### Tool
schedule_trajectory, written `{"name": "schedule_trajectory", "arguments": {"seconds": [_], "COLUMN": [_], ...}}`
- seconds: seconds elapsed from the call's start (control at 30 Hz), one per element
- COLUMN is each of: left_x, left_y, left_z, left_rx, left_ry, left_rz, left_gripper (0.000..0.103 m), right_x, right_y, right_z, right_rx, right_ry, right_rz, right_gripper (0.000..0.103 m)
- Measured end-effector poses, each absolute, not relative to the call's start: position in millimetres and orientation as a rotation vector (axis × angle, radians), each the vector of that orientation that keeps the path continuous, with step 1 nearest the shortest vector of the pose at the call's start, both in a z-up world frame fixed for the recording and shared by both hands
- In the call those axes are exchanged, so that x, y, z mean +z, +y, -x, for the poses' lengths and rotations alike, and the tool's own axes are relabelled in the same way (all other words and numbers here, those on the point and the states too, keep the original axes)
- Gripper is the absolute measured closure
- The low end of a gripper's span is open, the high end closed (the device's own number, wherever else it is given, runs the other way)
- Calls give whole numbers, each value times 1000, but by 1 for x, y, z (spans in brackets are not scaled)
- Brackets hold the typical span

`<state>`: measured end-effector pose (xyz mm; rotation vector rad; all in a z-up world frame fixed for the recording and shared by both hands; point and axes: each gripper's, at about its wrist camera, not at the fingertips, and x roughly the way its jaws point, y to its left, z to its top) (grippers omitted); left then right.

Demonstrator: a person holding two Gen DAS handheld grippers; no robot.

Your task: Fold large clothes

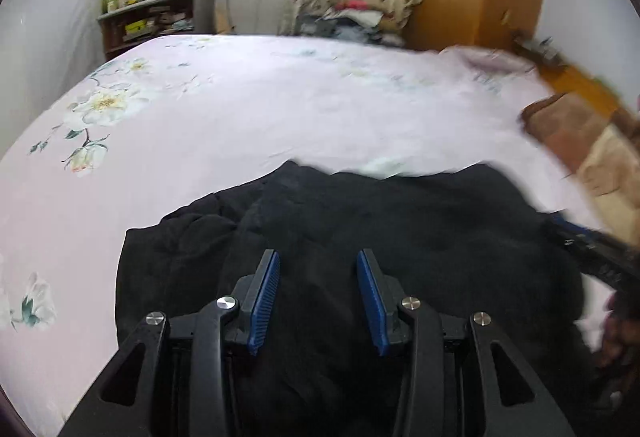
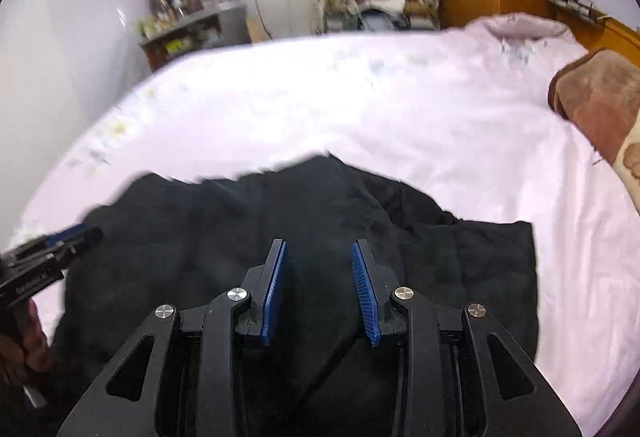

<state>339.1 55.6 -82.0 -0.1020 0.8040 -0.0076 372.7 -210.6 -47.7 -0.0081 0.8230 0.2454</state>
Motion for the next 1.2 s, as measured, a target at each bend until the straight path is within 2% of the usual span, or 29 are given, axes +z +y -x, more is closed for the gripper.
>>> {"name": "schedule_trajectory", "arguments": {"seconds": [0.17,0.33,0.43,0.57,0.7,0.8,0.83,1.2], "left_x": [-131,-122,-86,-57,-90,-125,-129,-138], "left_y": [68,64,68,58,33,32,34,30], "left_z": [-333,-330,-308,-254,-230,-234,-236,-241], "left_rx": [-29,-19,-47,-159,-210,-182,-179,-163], "left_ry": [804,830,804,729,821,888,892,881], "left_rz": [117,98,159,188,122,116,124,98], "left_gripper": [64,65,66,66,65,65,65,65], "right_x": [-113,-106,-69,-31,-58,-95,-106,-125], "right_y": [-229,-230,-234,-220,-187,-173,-172,-164], "right_z": [-363,-365,-357,-300,-269,-275,-278,-301], "right_rx": [212,193,191,298,405,377,355,336], "right_ry": [905,919,880,773,846,935,957,987], "right_rz": [-16,-11,-46,-81,-57,-5,9,33], "right_gripper": [71,71,71,71,71,75,81,82]}}
